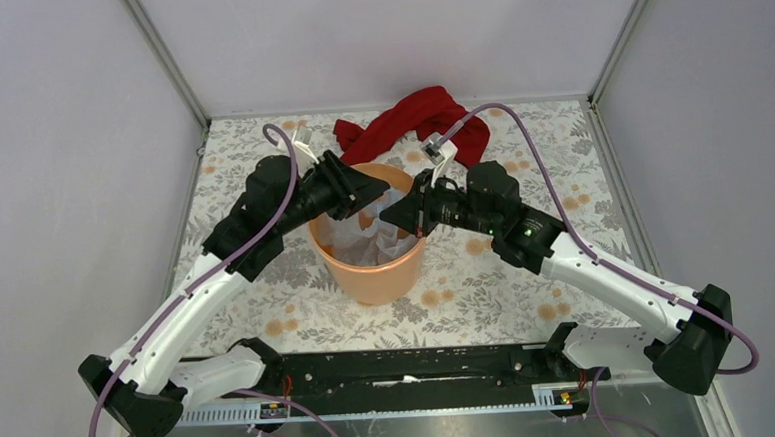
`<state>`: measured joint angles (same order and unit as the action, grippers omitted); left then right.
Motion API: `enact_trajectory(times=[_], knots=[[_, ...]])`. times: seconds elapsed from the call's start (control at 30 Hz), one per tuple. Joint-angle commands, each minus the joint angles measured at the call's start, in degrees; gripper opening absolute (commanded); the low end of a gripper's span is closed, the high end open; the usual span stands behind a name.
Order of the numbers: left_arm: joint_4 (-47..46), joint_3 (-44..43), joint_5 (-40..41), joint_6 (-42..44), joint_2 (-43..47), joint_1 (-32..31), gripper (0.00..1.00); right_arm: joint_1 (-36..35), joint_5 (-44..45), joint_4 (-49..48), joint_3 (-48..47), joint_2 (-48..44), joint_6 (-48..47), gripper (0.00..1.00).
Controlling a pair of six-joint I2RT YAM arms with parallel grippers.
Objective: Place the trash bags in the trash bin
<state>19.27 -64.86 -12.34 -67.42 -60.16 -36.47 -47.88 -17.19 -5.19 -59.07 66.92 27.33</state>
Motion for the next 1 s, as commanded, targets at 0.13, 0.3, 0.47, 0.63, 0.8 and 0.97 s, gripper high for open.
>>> enact_trajectory(times=[0.13,0.3,0.47,0.63,0.8,0.97], knots=[[3.3,-3.6,2.0,9.2,1.4,-0.1,0.47,-0.8,-2.6,1.9,-1.9,0.4,-4.4,0.0],[2.1,-3.1,1.7,8.1,-0.2,-0.1,0.69,-1.4,-3.2,1.7,-2.8,1.4,-4.8,0.0],[-2.5,-3.2,-1.5,8.1,-2.5,0.0,0.61,-1.6,-2.7,1.9,-3.2,2.4,-4.8,0.0],[-1.4,-1.9,-1.3,10.6,-1.9,-0.2,0.51,-1.9,-1.2,2.1,-3.8,2.5,-4.7,0.0],[-0.3,-2.1,-1.5,13.6,-1.4,-0.2,0.29,-2.0,-1.1,3.2,-5.5,3.5,-5.0,0.0],[7.0,-8.4,-2.0,24.1,-1.2,-0.2,0.0,-2.0,3.0,10.3,-6.4,2.3,-7.8,0.31]])
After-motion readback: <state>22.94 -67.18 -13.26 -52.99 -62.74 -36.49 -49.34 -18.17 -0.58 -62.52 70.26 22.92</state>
